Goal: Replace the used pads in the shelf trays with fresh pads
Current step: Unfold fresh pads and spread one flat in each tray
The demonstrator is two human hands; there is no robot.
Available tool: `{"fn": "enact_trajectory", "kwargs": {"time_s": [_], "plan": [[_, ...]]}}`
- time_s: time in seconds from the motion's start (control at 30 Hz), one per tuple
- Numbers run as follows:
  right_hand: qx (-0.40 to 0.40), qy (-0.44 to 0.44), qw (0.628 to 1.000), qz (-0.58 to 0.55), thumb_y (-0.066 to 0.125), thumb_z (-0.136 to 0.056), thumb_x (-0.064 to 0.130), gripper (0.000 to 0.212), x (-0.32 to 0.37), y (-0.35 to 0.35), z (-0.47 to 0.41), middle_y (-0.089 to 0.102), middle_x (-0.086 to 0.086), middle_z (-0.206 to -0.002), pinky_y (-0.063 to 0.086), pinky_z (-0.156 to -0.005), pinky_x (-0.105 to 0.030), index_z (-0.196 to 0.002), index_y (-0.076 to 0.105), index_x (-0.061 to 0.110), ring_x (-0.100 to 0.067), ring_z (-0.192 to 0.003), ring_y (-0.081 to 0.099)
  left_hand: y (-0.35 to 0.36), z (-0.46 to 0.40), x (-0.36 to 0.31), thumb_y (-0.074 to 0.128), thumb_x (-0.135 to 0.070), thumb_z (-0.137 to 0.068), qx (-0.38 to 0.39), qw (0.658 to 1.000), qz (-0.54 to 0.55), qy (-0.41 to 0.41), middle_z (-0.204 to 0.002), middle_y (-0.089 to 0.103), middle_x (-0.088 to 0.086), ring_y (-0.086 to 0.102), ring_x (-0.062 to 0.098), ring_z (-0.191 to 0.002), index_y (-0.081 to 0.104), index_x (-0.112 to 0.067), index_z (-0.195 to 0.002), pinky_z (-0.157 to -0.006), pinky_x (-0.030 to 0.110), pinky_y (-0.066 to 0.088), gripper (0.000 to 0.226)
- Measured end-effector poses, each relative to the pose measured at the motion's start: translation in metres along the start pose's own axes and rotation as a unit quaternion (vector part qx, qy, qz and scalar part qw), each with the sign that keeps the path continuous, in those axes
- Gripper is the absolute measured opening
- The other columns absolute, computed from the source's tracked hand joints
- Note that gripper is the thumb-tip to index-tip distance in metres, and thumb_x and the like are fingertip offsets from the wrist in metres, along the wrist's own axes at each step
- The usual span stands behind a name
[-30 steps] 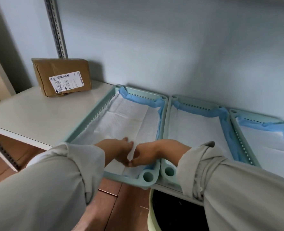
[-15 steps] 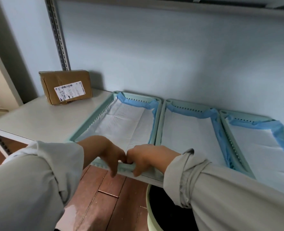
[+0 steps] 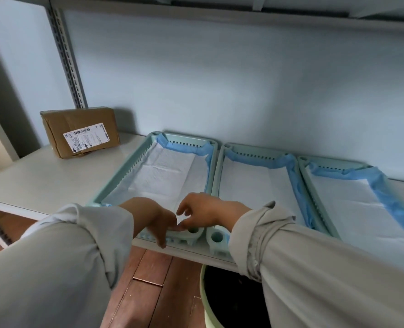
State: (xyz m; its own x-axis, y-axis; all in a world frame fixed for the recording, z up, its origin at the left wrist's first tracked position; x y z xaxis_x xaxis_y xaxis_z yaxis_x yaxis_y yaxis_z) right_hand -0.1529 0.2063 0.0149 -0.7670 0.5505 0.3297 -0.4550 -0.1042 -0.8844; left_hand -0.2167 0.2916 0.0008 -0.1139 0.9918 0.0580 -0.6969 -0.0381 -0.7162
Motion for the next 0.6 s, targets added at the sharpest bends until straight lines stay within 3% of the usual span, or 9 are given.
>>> {"fn": "enact_trajectory", "kwargs": {"time_s": [0.07, 0.13, 0.2, 0.27, 0.37, 0.43, 0.5, 0.6], "plan": [[-0.055, 0.024, 0.998, 0.021, 0.065, -0.086, 0.041, 0.043, -0.012, -0.015, 0.011, 0.056, -0.001, -0.128, 0.047, -0.097, -0.038, -0.123, 0.056, 0.022, -0.020, -0.115, 0.055, -0.006, 0.002, -0.009, 0.056, -0.026, -0.093, -0.001, 1.000, -0.020, 0.013, -0.123, 0.054, 0.015, 0.051, 0.030, -0.121, 0.048, -0.003, -0.133, -0.099, 0.037, 0.041, 0.046], [-0.090, 0.077, 0.992, 0.049, 0.059, -0.090, 0.041, 0.041, -0.032, -0.024, 0.027, 0.056, -0.003, -0.127, 0.047, -0.094, -0.037, -0.124, 0.055, 0.019, -0.022, -0.113, 0.055, -0.012, 0.004, -0.017, 0.054, -0.027, -0.094, 0.004, 0.998, -0.057, 0.008, -0.126, 0.056, 0.019, 0.055, 0.031, -0.111, 0.051, 0.001, -0.128, -0.089, 0.036, 0.043, 0.044], [-0.076, 0.131, 0.987, 0.047, 0.058, -0.089, 0.047, 0.047, -0.054, -0.025, 0.044, 0.057, -0.004, -0.127, 0.047, -0.094, -0.037, -0.125, 0.054, 0.017, -0.023, -0.112, 0.055, -0.021, 0.002, -0.021, 0.056, -0.037, -0.092, 0.007, 0.997, -0.081, -0.020, -0.127, 0.059, 0.018, 0.059, 0.029, -0.105, 0.055, 0.001, -0.124, -0.087, 0.032, 0.044, 0.049], [-0.008, 0.172, 0.985, 0.021, 0.061, -0.081, 0.059, 0.063, -0.074, -0.016, 0.059, 0.054, -0.003, -0.131, 0.044, -0.100, -0.039, -0.128, 0.052, 0.019, -0.022, -0.117, 0.053, -0.033, 0.000, -0.026, 0.060, -0.052, -0.085, -0.019, 0.995, -0.088, -0.042, -0.128, 0.060, 0.014, 0.061, 0.028, -0.107, 0.054, -0.002, -0.126, -0.098, 0.037, 0.046, 0.065], [0.117, 0.213, 0.970, 0.008, 0.067, -0.072, 0.065, 0.077, -0.098, 0.002, 0.085, 0.048, 0.001, -0.140, 0.037, -0.108, -0.040, -0.135, 0.047, 0.025, -0.021, -0.126, 0.047, -0.049, -0.008, -0.047, 0.067, -0.060, -0.075, -0.085, 0.994, -0.067, -0.027, -0.148, 0.037, 0.012, 0.044, 0.030, -0.131, 0.016, -0.011, -0.150, -0.108, 0.041, 0.038, 0.103], [0.157, 0.227, 0.960, 0.045, 0.066, -0.077, 0.058, 0.072, -0.110, 0.011, 0.098, 0.046, 0.000, -0.142, 0.036, -0.108, -0.039, -0.137, 0.046, 0.024, -0.023, -0.128, 0.047, -0.053, -0.012, -0.072, 0.069, -0.060, -0.072, -0.099, 0.991, -0.081, 0.032, -0.158, 0.017, 0.010, 0.029, 0.031, -0.142, 0.000, -0.019, -0.153, -0.114, 0.044, 0.030, 0.114], [0.157, 0.221, 0.960, 0.070, 0.062, -0.083, 0.054, 0.062, -0.115, 0.019, 0.104, 0.052, -0.004, -0.137, 0.040, -0.105, -0.040, -0.133, 0.052, 0.019, -0.025, -0.122, 0.051, -0.046, -0.017, -0.100, 0.065, -0.055, -0.080, -0.078, 0.986, -0.113, 0.090, -0.159, 0.015, 0.008, 0.021, 0.027, -0.145, 0.003, -0.018, -0.154, -0.118, 0.043, 0.023, 0.104], [0.129, 0.219, 0.965, 0.068, 0.057, -0.086, 0.055, 0.055, -0.120, 0.027, 0.110, 0.057, -0.005, -0.131, 0.043, -0.101, -0.043, -0.130, 0.054, 0.021, -0.026, -0.117, 0.055, -0.029, -0.027, -0.136, 0.054, -0.032, -0.095, -0.045, 0.985, -0.085, 0.145, -0.153, 0.032, 0.010, 0.034, 0.026, -0.139, 0.023, -0.014, -0.150, -0.114, 0.038, 0.028, 0.066]]}}
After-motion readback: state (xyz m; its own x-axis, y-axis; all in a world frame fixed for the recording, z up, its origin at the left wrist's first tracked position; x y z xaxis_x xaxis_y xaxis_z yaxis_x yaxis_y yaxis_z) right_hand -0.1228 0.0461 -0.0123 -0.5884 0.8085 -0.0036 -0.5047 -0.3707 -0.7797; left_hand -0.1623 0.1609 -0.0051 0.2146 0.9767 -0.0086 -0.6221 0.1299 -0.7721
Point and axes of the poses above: each hand's wrist, its own z-axis away from the middle knuckle, its own y-axis out of the palm, x = y × z, the point moved 3 cm from there along -z, towards the middle knuckle
